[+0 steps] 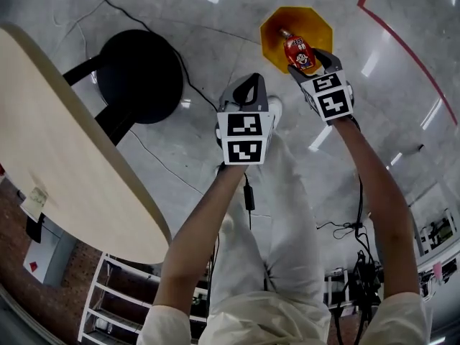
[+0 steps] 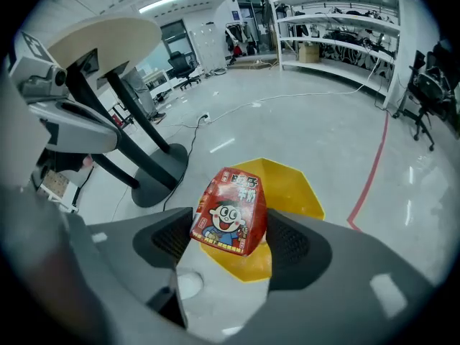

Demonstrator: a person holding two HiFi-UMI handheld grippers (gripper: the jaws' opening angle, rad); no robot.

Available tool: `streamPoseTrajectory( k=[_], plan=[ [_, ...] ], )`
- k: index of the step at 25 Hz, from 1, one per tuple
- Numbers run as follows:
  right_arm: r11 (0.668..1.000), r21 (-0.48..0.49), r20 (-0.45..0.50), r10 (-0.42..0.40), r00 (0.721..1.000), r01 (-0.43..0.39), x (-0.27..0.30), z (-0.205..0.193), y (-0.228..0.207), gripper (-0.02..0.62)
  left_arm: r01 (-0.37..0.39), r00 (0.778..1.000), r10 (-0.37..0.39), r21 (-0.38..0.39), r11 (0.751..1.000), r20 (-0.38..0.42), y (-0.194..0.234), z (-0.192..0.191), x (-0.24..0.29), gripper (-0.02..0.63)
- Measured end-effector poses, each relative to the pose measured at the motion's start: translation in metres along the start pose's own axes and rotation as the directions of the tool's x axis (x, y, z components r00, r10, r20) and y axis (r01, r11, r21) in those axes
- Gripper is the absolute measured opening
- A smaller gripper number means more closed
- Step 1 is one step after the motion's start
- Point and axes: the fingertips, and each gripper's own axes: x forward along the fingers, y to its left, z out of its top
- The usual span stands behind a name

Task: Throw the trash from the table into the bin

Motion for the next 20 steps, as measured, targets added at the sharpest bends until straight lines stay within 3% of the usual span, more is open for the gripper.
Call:
streamPoseTrajectory(
  k=[10,20],
  plan=[
    [1.000,-0.014,-0.032,-0.017,0.999,0.016,0.054,-0.013,-0.013,0.330,-0.011,1.000,0.011,-0.007,1.000,-0.018,0.030,-0.037,0.055,0.005],
    [0.999,-0.034,-0.035,0.010,0.999,-0.011,0.061,-0.022,-0.015,0.354,0.001,0.999,0.000,0.006,1.000,-0.044,0.023,-0.048,0.061,0.005]
  ],
)
